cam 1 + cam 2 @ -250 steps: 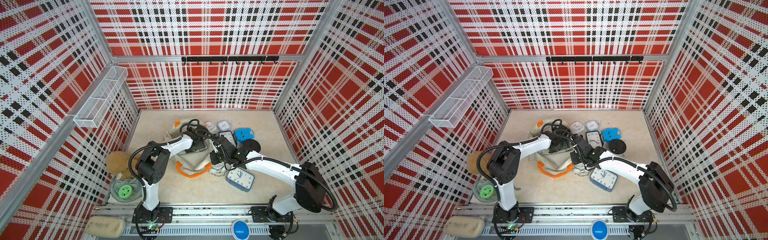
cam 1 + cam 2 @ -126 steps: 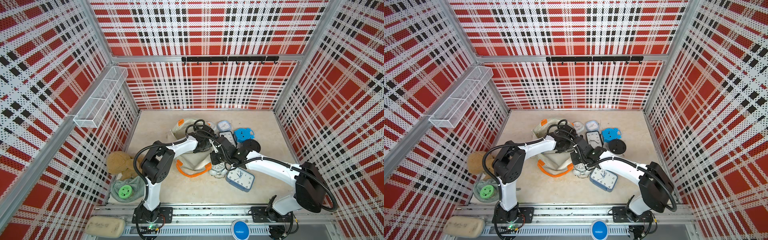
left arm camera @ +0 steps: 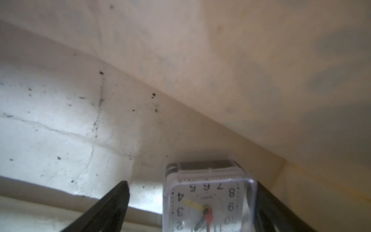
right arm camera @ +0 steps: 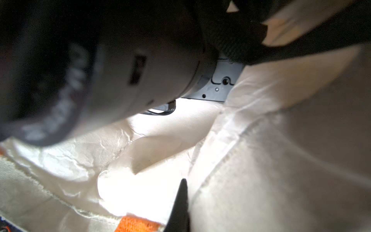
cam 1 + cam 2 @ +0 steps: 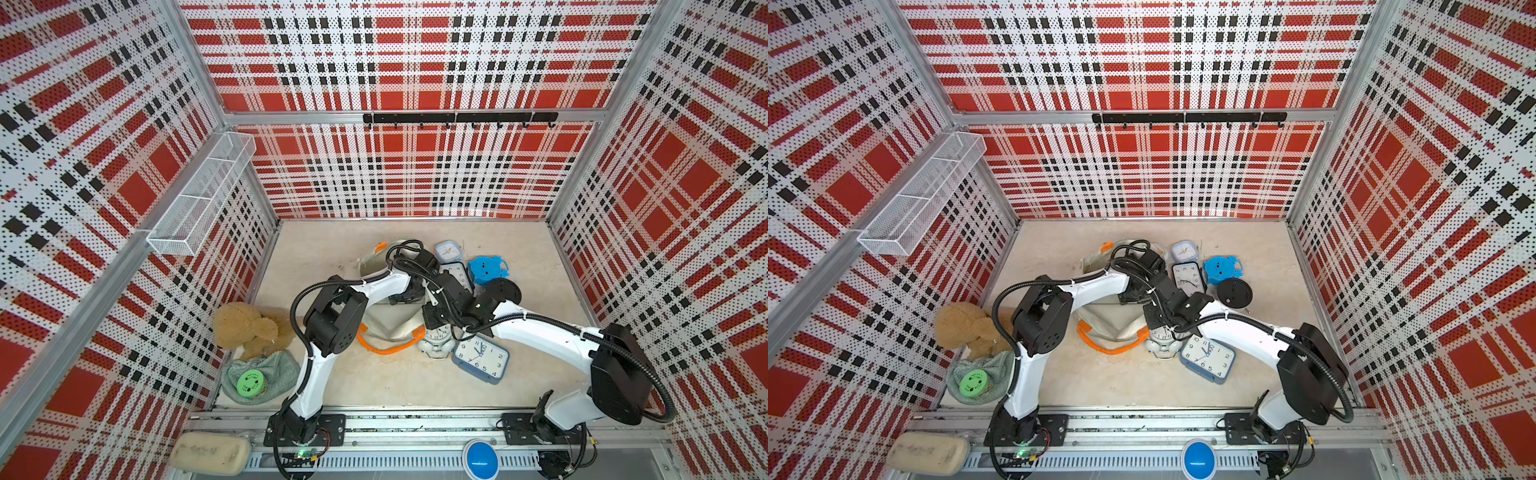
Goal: Take the alarm clock out of the canvas bag
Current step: Pick up the alarm from the canvas bag.
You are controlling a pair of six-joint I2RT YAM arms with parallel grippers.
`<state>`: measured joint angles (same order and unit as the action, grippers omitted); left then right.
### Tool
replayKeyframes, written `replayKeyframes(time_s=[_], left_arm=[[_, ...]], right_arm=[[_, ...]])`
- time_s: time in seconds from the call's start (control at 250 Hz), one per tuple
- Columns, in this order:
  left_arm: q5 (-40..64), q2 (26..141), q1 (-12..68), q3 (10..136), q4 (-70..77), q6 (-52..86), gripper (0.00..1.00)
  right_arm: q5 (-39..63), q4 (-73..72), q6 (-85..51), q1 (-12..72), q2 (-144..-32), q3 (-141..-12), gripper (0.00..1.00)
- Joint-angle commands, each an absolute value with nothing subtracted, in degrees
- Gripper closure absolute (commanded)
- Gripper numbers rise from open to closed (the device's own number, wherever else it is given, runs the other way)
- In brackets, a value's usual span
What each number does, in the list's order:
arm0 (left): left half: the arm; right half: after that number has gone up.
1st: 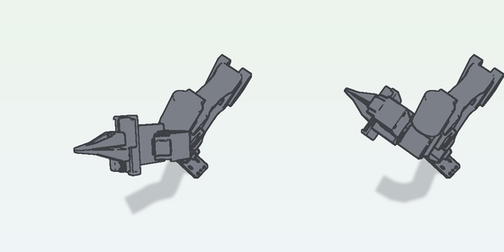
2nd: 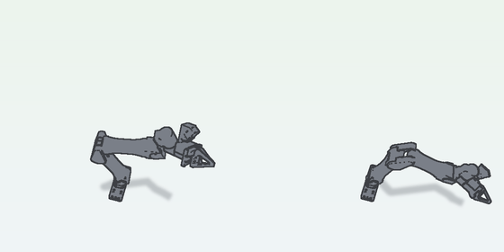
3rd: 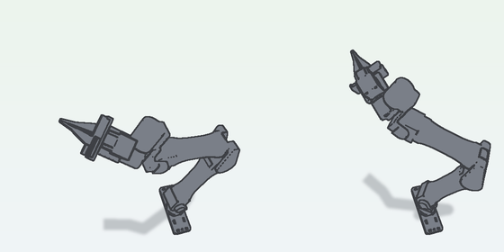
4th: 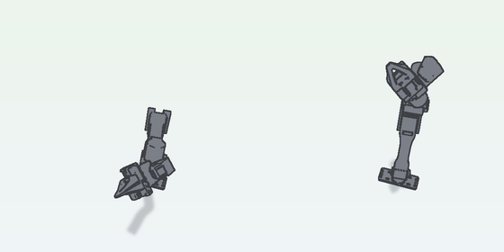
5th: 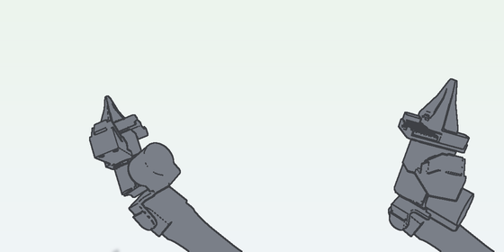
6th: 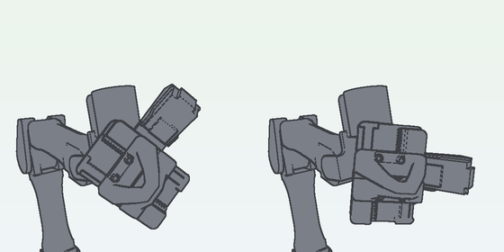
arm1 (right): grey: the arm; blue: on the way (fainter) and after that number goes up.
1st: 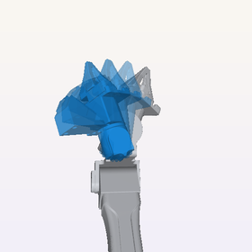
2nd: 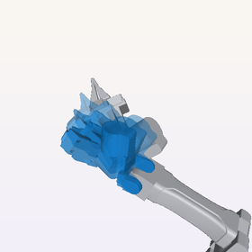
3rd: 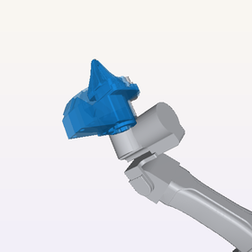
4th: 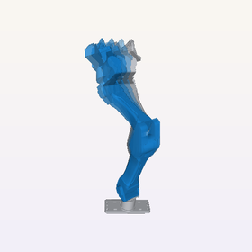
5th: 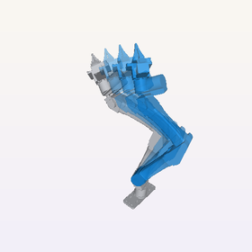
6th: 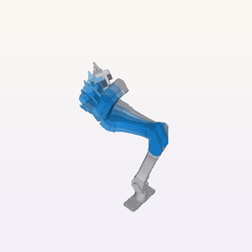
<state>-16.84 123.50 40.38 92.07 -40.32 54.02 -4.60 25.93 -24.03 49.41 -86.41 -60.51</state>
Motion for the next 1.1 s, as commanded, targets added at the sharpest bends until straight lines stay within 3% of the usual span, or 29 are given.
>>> replayKeyframes(time_s=[0.0,0.468,0.784,0.952,1.092], left_arm=[[-18.95,124.85,41.26,90.79,-42.92,53.88,0.09],[-18.02,114.83,36.82,79.86,-37.12,51.88,0.23],[-14.97,118.31,36.40,83.16,-35.07,49.31,0.36],[-15.11,117.22,36.47,82.91,-34.98,48.56,0.38],[-14.79,115.69,35.73,81.83,-34.19,48.16,0.48]], right_arm=[[-0.88,25.40,-21.09,51.12,-86.53,-61.50,1.00],[-1.23,25.75,-21.09,51.23,-87.23,-61.87,1.00],[-1.69,26.00,-21.01,51.37,-86.95,-61.96,1.00],[-1.59,26.10,-20.92,51.45,-87.41,-62.19,1.00],[-1.53,26.10,-20.74,51.50,-87.65,-62.39,1.00]])
